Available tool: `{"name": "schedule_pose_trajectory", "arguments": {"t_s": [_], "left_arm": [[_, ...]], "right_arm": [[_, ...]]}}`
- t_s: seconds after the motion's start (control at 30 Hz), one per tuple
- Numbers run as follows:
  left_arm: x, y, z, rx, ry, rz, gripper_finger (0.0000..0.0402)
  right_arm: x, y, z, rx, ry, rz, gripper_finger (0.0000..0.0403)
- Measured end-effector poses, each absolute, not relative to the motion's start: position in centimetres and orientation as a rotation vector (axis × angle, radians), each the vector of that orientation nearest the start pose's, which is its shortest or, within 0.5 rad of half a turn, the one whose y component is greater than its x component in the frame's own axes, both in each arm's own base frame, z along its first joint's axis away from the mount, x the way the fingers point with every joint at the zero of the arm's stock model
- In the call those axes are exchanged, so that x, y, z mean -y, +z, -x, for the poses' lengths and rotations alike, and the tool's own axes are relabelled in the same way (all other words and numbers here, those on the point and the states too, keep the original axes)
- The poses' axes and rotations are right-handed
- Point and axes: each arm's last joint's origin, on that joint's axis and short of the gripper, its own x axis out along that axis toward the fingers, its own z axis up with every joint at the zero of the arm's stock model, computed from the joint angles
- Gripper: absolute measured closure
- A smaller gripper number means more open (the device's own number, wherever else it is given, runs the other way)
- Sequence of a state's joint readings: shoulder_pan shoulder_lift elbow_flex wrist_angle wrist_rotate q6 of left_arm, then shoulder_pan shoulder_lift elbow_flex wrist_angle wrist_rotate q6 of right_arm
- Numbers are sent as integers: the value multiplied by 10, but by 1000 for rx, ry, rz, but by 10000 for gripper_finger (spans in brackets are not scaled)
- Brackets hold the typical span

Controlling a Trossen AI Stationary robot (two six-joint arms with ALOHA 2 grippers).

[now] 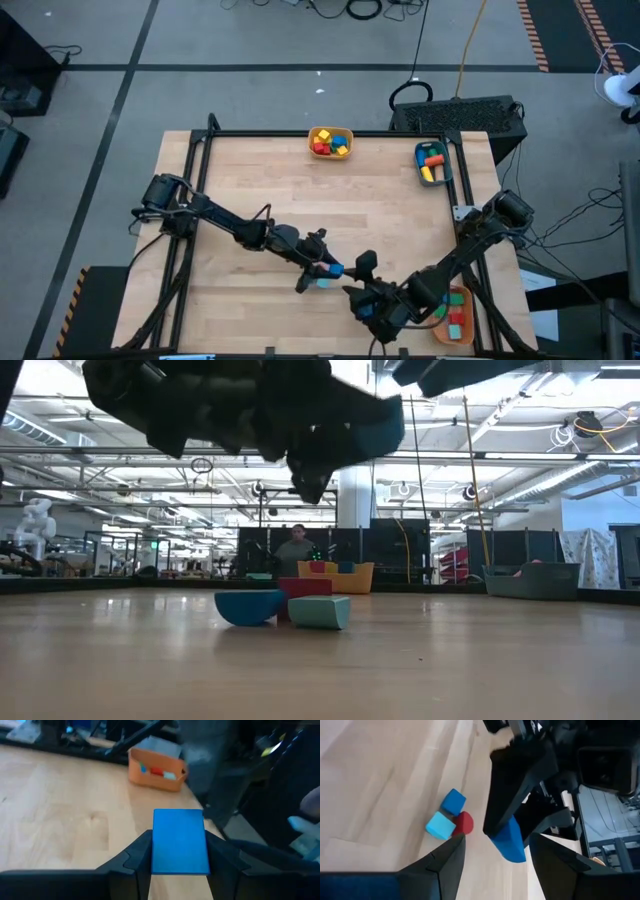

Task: Sort blocks by size
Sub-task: Put the blue half circle block into the orange bin

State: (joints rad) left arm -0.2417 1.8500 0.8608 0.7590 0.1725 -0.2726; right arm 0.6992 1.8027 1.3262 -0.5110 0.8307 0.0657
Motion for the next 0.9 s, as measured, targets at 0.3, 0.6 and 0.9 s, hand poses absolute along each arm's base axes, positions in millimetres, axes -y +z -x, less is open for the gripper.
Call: {"name": "schedule_pose_trajectory", "arguments": {"t_s": [0.3,0.6,0.9], "left_arm": [[96,172,-360,-215,-450,274,254],[97,177,-363,-195,-454,277,253],[97,180,-365,-191,-454,281,252]], "right_arm": [[-218,230,-306,-704,-141,666,227],[-212,230,-313,-707,-132,672,267],[-207,230,-317,-722,-111,673,273]]}}
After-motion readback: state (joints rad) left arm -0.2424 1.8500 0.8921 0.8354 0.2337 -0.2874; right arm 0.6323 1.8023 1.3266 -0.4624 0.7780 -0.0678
